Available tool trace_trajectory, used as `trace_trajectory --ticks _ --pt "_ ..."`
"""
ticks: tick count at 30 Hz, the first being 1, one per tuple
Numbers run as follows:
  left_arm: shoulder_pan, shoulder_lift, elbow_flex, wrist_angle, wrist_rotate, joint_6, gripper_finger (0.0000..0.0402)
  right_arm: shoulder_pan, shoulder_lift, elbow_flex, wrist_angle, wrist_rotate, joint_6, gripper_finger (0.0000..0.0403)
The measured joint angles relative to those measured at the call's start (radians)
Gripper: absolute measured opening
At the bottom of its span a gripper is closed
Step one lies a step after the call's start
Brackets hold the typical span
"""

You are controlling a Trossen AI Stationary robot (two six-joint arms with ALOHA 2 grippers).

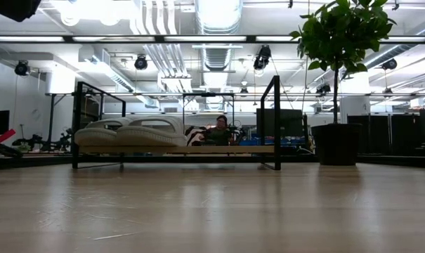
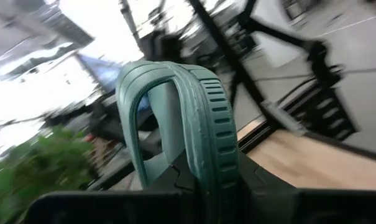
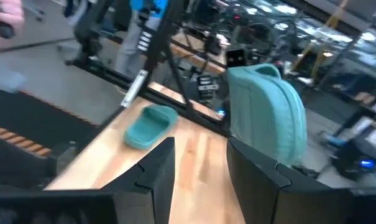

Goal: Pick and place slides into the shelf
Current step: Put the right green slide on the shelf

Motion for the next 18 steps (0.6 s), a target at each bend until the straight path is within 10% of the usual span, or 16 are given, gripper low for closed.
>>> trace_trajectory --ticks 11,18 --pt "0.001 -0.002 -0.002 -0.008 0.149 0.0 0.0017 0.004 0.102 0.001 0.177 -0.288 -0.231 0.0154" --pt "-0.001 -0.002 -0.002 -0.012 0.163 -0.001 0.0017 0.0 0.252 0.064 0.216 0.055 -0.377 0.0251"
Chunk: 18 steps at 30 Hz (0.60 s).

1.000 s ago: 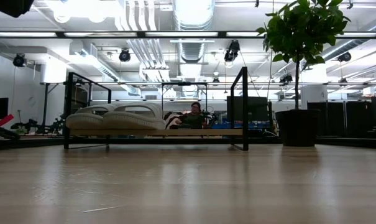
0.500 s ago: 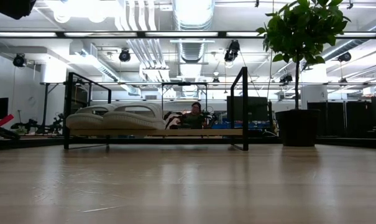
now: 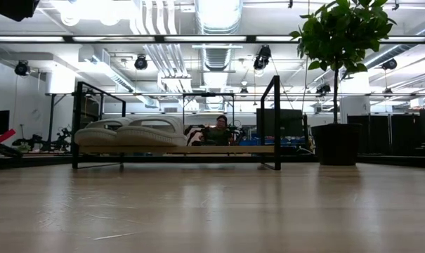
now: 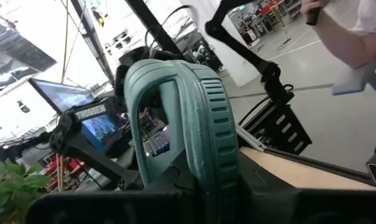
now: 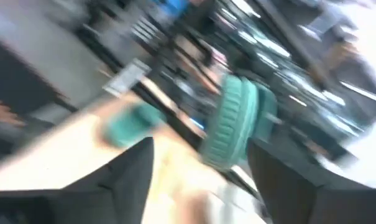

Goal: Pick and place slides into the shelf
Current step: Put the right green slide on the shelf

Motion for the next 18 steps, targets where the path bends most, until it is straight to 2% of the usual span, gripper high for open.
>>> trace_trajectory --ticks 2,4,9,18 --pt "0.001 0.0 0.0 0.0 -0.003 0.0 0.0017 0.0 0.039 0.033 0.006 0.144 -0.003 0.0275" --pt "0.001 0.0 0.0 0.0 -0.006 0.0 0.0017 0.0 0.07 0.066 0.008 0.227 0.027 0.0291" --pt "0.001 0.0 0.0 0.0 -0.002 0.0 0.0017 -0.001 0.13 0.121 0.007 0.216 0.052 0.0303" --pt "0.001 0.01 0.011 0.007 0.007 -0.001 0.0017 -0.046 0.169 0.146 0.006 0.214 0.052 0.029"
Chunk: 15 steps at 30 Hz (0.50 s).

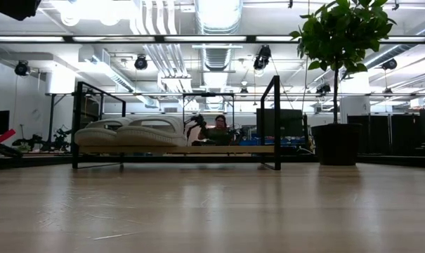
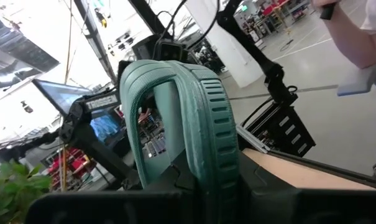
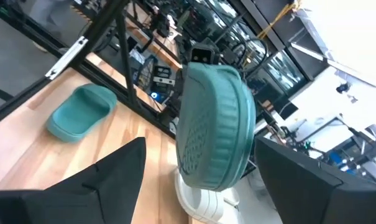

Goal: Pick and place slides into the shelf
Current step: Put the right green slide on the shelf

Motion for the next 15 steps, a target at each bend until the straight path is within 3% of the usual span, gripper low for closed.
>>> trace_trajectory --ticks 15 --pt "0.009 0.091 0.07 -0.006 0.014 0.011 0.0017 -0.109 -0.021 -0.008 -0.054 -0.149 0.139 0.0263"
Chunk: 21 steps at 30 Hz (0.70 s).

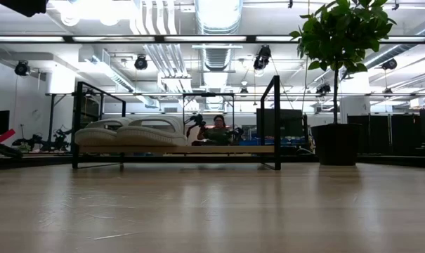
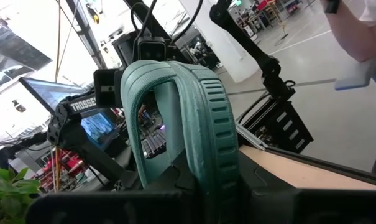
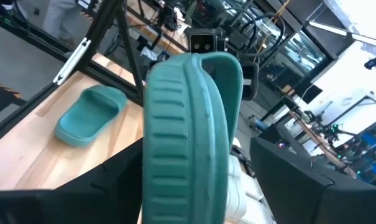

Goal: Pick and place slides into the shelf
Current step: Put the right green slide on the shelf

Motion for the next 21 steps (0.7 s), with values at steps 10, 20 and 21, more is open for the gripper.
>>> trace_trajectory --ticks 10,20,21 --pt "0.005 0.0 0.0 0.001 -0.026 0.001 0.0017 -0.001 0.0 0.001 0.001 0.001 0.01 0.015" --pt "0.006 0.0 0.0 0.01 -0.051 -0.008 0.0035 -0.013 0.0 0.001 0.001 0.005 0.046 0.0046" --pt "0.006 0.0 0.0 0.01 -0.068 -0.012 0.0036 -0.013 0.0 0.001 0.001 0.014 0.046 0.0046"
